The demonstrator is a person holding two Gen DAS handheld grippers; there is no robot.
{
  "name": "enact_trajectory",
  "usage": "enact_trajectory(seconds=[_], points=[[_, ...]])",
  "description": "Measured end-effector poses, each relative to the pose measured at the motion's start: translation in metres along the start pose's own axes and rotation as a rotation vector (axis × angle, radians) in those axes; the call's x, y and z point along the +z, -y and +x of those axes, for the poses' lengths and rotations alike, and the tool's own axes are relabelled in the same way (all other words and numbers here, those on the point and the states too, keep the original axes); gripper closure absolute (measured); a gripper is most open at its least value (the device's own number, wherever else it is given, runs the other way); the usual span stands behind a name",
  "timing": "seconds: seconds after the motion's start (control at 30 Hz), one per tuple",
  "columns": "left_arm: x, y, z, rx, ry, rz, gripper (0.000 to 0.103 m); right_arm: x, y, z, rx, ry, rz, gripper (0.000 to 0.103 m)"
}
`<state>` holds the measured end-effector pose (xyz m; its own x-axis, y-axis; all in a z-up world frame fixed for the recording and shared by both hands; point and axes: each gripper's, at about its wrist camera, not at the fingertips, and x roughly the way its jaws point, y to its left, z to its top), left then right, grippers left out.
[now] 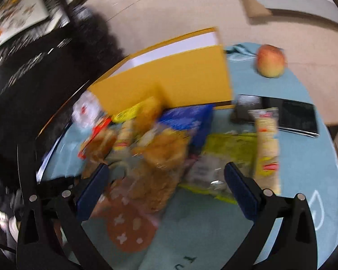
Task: Organize snacks
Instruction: 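Grasp the brown-printed bread packet with the left tool, then grasp the pink-edged cookie bag with the right tool while the left tool lifts its packet, then carry both snacks into the yellow box and open both tools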
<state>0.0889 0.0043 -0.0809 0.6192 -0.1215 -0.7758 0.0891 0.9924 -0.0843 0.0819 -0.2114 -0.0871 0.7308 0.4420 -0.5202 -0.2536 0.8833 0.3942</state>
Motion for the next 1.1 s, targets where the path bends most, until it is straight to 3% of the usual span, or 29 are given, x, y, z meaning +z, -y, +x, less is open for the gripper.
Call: enact_trajectory(seconds=[0.07, 0.2, 0.43, 0.5, 0.57, 0.6, 0.7, 0.83, 0.87, 0.97, 1.07, 1.1], points=[[-0.005, -0.009, -0.003, 0.001, 0.001, -0.009, 0.064, -0.007, -0.012, 0.009, 0.006, -0.039, -0.037, 0.001], [-0.013, -0.011, -0.001, -0.016, 0.013, -0.007, 0.062, -0.017, -0.027, 0.033, -0.105, -0.146, -0.006, 0.001], [-0.019, -0.013, -0.005, -0.026, 0.030, 0.004, 0.059, -0.013, -0.047, 0.070, -0.306, -0.176, 0.063, 0.001], [-0.018, -0.014, -0.005, -0.048, 0.026, 0.010, 0.053, -0.011, -0.046, 0.077, -0.352, -0.159, 0.076, 0.014], [-0.017, -0.011, -0.003, -0.053, 0.024, 0.029, 0.050, -0.010, -0.048, 0.081, -0.407, -0.133, 0.052, 0.042], [-0.017, -0.010, -0.003, -0.061, 0.022, 0.039, 0.045, -0.011, -0.048, 0.080, -0.412, -0.133, 0.040, 0.043], [-0.016, -0.006, -0.001, -0.106, 0.013, 0.062, 0.025, -0.014, -0.042, 0.071, -0.352, -0.143, 0.065, 0.045], [-0.016, 0.004, 0.004, -0.081, 0.009, 0.101, 0.021, -0.023, -0.034, 0.051, -0.228, -0.162, 0.124, 0.045], [-0.015, 0.003, 0.003, -0.075, 0.014, 0.090, 0.024, -0.026, -0.032, 0.047, -0.199, -0.169, 0.136, 0.046], [-0.013, -0.004, 0.001, -0.011, 0.025, 0.047, 0.061, -0.032, -0.026, 0.035, -0.121, -0.188, 0.168, 0.046], [-0.008, -0.023, -0.001, -0.091, -0.002, -0.043, 0.062, -0.037, -0.018, 0.023, -0.034, -0.204, 0.201, 0.046], [-0.008, -0.025, -0.002, -0.086, -0.006, -0.048, 0.062, -0.038, -0.020, 0.020, -0.004, -0.207, 0.211, 0.046]])
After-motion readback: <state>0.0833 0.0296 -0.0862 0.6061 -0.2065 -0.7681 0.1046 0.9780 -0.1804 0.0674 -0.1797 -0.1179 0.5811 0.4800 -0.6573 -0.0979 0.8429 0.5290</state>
